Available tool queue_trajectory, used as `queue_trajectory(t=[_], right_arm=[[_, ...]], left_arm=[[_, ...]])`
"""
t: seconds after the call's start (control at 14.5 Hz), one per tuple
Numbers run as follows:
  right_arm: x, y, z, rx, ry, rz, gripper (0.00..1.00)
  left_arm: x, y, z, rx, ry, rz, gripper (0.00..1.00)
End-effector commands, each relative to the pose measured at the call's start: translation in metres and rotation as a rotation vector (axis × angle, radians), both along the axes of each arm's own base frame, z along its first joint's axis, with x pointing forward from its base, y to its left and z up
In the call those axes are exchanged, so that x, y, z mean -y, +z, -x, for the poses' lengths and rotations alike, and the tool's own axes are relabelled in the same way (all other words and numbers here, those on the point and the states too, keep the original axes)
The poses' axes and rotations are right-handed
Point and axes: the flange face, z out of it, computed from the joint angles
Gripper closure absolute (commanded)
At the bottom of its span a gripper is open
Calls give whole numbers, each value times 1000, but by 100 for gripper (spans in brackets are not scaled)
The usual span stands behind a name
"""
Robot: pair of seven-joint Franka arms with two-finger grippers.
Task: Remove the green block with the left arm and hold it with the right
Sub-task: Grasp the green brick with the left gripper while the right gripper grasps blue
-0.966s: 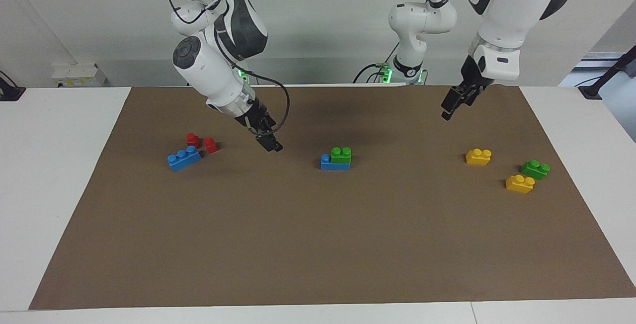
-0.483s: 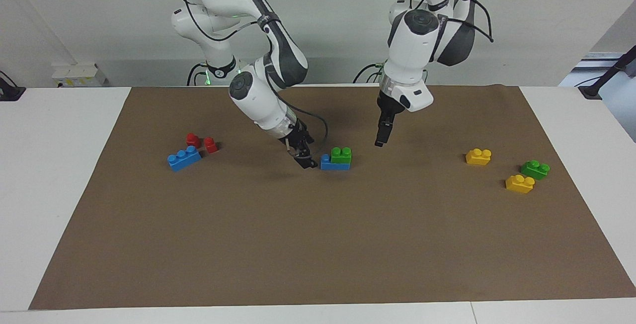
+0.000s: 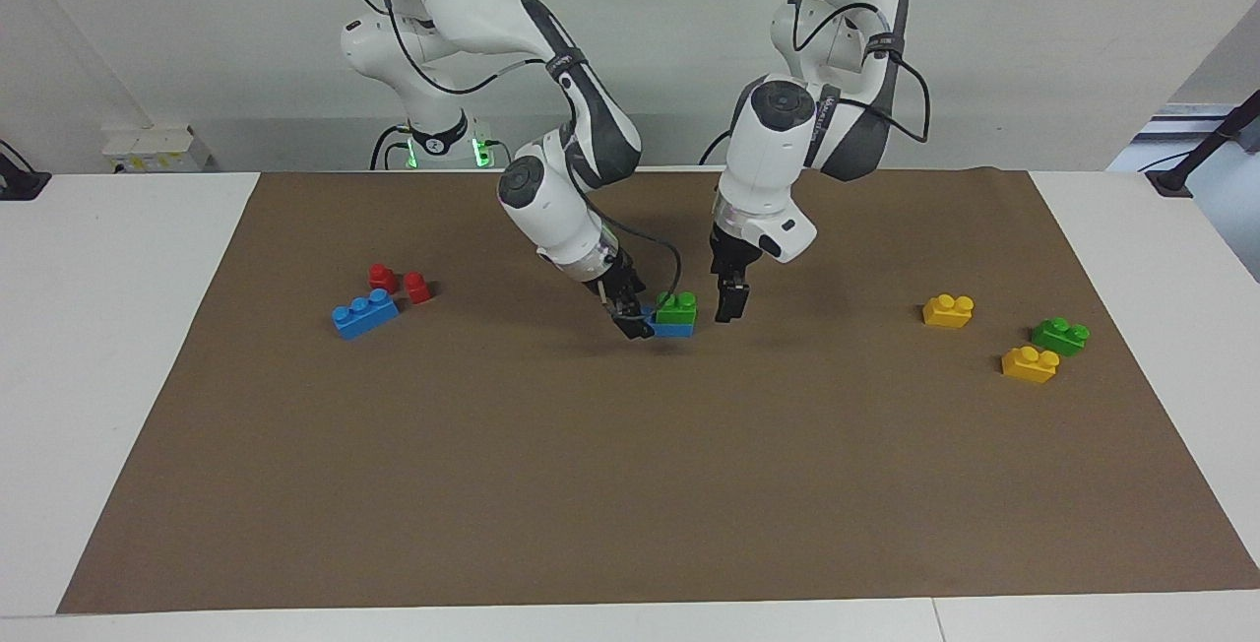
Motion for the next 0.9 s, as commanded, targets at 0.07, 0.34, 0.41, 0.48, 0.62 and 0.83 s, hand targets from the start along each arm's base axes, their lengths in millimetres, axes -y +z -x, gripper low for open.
queue_trajectory(t=[0.07, 0.34, 0.41, 0.48, 0.62, 0.83], right_arm=[[2, -13, 4, 2, -56, -7, 4], [4, -17, 6, 3, -72, -10, 22], [5, -18, 6, 4, -72, -9, 35], [5, -19, 7, 2, -71, -8, 42], [5, -19, 7, 1, -73, -8, 61], [6, -18, 6, 5, -82, -12, 100]], left_arm=[[10, -15, 4, -10, 99, 1, 0], [26, -24, 15, -20, 148, -4, 0], [30, -28, 20, -23, 153, -5, 0], [31, -31, 22, -24, 159, -5, 0], [36, -43, 32, -35, 161, -19, 0], [34, -53, 37, -36, 191, -29, 0]])
